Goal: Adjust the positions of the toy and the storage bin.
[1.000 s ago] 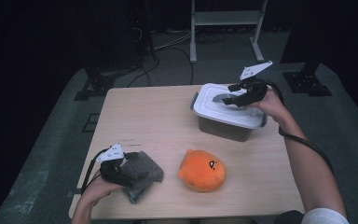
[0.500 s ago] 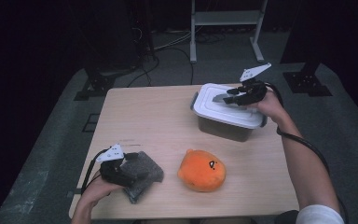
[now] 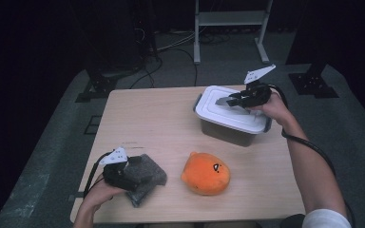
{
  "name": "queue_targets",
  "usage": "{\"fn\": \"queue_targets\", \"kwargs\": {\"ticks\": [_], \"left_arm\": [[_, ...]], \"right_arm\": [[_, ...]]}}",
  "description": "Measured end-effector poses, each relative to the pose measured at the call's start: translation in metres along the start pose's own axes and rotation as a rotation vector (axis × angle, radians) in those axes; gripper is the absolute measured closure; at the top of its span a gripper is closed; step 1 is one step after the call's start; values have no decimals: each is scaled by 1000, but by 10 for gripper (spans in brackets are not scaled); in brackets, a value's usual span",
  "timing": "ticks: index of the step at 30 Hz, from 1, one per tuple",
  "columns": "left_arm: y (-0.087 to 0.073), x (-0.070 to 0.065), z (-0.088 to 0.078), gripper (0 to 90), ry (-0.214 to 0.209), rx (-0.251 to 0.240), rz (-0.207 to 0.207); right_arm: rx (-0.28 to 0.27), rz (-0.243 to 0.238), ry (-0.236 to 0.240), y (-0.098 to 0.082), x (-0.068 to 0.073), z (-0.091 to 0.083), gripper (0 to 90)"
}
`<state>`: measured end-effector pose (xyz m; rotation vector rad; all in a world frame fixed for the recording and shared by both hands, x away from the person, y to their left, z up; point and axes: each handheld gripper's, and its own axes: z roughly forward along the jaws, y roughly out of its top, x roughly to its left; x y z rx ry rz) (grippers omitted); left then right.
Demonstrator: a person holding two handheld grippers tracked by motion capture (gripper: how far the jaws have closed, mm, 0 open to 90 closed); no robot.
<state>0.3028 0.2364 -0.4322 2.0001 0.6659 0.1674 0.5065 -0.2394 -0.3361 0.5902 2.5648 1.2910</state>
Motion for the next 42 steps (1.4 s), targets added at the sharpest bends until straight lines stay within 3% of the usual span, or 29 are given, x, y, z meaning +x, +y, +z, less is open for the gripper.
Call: {"fn": "queue_targets", "kwargs": {"ticks": [12, 25, 42], "left_arm": [[2, -2, 0, 63, -5, -3, 5], [2, -3, 1, 63, -11, 1, 8], [2, -4, 3, 63, -19, 5, 8]], "right_arm": [[-14, -24, 57, 3, 16, 6, 656], [-7, -92, 119, 13, 40, 18, 656], [-15, -105, 157, 17, 53, 25, 657]]}}
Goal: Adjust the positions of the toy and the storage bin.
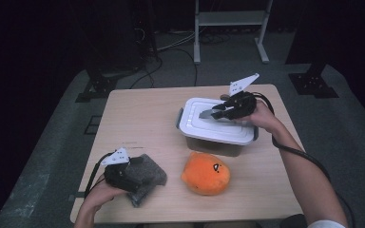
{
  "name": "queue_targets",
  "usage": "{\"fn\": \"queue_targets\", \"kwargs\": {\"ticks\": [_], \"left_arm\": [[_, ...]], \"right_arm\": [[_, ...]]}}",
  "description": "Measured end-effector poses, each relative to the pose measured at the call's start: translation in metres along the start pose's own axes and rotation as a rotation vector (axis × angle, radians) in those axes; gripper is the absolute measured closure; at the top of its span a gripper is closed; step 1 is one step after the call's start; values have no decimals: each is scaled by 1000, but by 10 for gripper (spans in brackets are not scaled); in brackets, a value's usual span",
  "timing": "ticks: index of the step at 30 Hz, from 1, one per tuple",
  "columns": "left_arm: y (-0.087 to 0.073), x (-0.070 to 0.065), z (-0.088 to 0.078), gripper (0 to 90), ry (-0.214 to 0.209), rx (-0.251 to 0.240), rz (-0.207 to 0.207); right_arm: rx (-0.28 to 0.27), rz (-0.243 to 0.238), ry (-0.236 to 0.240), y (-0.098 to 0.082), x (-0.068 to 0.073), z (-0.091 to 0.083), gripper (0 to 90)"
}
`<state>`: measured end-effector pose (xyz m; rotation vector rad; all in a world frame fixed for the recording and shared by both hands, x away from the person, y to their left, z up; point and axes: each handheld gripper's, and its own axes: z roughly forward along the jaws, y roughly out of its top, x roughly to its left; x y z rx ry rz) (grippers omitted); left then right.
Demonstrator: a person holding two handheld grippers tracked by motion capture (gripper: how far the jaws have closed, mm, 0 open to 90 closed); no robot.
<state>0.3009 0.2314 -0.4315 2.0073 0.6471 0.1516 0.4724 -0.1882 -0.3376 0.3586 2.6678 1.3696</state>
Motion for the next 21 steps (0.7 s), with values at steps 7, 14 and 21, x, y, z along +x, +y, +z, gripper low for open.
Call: {"fn": "queue_targets", "kwargs": {"ticks": [7, 14, 21], "left_arm": [[0, 0, 0, 63, -2, 3, 5], [0, 0, 0, 63, -4, 2, 3], [0, -1, 0, 63, -6, 1, 3]], "right_arm": [[2, 7, -14, 1, 1, 0, 658], [-17, 12, -19, 4, 1, -5, 658], [-46, 2, -31, 10, 4, -22, 658]]}}
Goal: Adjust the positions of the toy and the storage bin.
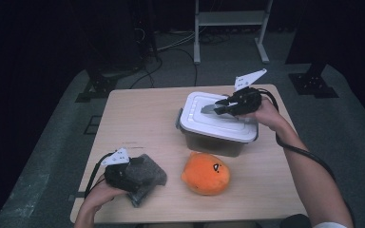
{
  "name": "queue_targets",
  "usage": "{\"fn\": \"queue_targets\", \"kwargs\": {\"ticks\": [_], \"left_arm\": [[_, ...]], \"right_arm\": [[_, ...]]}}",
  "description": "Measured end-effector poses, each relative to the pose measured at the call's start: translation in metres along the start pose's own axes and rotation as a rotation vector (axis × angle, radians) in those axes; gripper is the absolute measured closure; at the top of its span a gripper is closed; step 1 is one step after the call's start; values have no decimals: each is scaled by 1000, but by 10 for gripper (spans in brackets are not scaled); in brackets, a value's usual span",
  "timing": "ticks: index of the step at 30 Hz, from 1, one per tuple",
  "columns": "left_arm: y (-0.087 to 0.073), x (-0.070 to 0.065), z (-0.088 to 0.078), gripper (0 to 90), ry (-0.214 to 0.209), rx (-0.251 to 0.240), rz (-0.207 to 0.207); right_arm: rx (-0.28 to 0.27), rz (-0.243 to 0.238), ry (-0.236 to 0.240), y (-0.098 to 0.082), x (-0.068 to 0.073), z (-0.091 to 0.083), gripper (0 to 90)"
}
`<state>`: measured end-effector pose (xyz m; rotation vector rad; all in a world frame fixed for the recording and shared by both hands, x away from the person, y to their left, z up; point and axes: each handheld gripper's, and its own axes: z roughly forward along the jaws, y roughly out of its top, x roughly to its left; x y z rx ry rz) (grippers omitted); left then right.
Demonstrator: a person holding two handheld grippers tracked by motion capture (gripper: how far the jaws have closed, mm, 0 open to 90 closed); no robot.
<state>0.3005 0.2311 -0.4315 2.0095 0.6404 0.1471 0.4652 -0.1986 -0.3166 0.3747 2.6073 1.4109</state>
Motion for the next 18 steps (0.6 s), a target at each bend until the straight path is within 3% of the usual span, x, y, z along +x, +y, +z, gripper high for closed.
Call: {"fn": "queue_targets", "kwargs": {"ticks": [9, 18], "left_arm": [[1, -1, 1, 63, -5, 2, 4], [0, -1, 3, 63, -6, 6, 5]], "right_arm": [[-36, 0, -20, 1, 9, -33, 658], [-53, 12, -44, -13, 21, -65, 658]]}}
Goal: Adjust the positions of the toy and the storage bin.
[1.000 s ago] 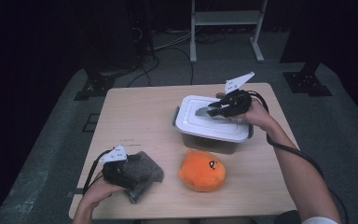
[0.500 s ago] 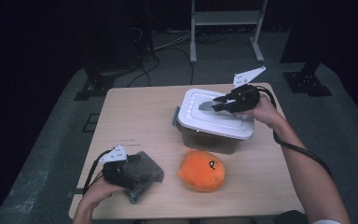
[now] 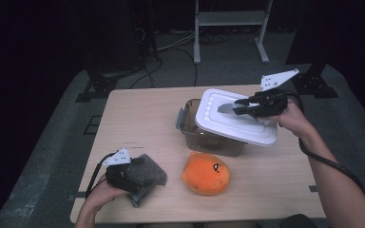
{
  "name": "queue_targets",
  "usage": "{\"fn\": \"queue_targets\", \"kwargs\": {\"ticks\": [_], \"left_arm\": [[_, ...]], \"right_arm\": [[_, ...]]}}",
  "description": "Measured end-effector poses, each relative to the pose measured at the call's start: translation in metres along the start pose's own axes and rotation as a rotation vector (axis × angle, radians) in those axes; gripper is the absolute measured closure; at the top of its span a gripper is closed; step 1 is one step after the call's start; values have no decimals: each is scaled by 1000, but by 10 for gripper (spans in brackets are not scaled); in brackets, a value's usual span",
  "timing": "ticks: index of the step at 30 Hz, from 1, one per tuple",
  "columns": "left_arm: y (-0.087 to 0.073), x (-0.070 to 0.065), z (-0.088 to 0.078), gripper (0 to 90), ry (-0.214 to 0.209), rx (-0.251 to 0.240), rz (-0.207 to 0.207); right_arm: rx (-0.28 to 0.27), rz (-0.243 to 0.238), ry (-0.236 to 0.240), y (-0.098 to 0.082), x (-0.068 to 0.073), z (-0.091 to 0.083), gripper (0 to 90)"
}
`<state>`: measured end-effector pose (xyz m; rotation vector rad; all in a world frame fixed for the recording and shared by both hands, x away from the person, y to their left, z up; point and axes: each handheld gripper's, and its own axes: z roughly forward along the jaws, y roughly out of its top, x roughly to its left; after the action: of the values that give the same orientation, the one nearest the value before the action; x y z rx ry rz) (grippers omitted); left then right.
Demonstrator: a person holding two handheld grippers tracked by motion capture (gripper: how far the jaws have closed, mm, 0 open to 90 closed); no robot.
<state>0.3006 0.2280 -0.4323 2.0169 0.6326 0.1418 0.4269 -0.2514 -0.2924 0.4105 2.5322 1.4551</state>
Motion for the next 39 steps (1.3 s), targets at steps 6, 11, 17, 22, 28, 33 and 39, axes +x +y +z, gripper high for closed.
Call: {"fn": "queue_targets", "kwargs": {"ticks": [6, 11, 17, 22, 28, 33, 39], "left_arm": [[0, 0, 0, 63, 3, 1, -3], [-1, 0, 0, 63, 0, 2, -4], [-1, 0, 1, 63, 0, 7, -3], [-1, -1, 1, 63, -2, 6, -7], [-1, 0, 0, 63, -2, 2, -7], [-2, 0, 1, 63, -1, 11, -6], [-1, -1, 1, 63, 0, 11, -6]], "right_arm": [[-12, 24, -13, -12, 6, -16, 657], [-16, 43, -26, -24, 9, -29, 658], [-25, 60, -45, -38, 15, -45, 658], [-24, 66, -61, -48, 19, -56, 658], [-30, 84, -85, -63, 23, -73, 657], [-38, 109, -109, -79, 26, -87, 658], [-41, 130, -131, -94, 31, -102, 657]]}}
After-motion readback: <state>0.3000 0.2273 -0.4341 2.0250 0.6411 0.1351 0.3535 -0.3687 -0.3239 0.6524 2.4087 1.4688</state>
